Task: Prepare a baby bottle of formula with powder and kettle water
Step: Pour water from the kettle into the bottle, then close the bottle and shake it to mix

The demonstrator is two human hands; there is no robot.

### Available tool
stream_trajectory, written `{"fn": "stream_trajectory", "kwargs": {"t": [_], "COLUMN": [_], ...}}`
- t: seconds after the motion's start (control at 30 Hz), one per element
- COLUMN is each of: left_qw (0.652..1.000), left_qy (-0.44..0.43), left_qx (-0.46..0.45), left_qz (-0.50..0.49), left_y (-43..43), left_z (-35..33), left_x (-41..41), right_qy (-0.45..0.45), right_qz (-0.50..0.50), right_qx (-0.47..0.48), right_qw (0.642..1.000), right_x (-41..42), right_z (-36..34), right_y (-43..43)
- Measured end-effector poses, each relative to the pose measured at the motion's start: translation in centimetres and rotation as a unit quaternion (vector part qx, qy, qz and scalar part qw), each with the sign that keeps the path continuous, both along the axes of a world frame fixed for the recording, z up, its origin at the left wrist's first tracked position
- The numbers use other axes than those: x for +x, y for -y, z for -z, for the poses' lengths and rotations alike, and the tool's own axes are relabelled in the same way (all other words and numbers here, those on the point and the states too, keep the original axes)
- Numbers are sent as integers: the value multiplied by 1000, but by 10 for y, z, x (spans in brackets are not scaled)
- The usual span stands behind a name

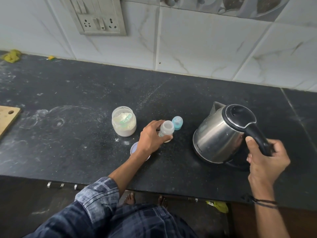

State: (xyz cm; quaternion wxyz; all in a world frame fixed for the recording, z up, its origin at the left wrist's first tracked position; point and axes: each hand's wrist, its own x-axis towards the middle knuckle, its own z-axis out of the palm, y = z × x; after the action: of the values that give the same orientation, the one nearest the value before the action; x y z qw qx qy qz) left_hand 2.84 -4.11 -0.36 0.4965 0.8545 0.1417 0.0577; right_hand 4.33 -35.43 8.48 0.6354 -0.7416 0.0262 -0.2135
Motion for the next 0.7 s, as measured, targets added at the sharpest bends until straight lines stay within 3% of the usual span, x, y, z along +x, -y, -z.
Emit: {"fn": "stream_trajectory", "kwargs": {"t": [0.13,0.7], "left_qw": [1000,1000], "left_qy": [2,19], "left_qx": [-9,-7], "left_qz": [-5,-4], "left_y": [0,-3], "left_z": [1,14], "left_x": [0,2], "right_qy": [5,24], "right_qz": [-3,186], "right_qx": [11,7], "right_qw": [1000,982], "right_x": [-8,-6], "right_z": [7,22], "right_y": [-2,-36]}}
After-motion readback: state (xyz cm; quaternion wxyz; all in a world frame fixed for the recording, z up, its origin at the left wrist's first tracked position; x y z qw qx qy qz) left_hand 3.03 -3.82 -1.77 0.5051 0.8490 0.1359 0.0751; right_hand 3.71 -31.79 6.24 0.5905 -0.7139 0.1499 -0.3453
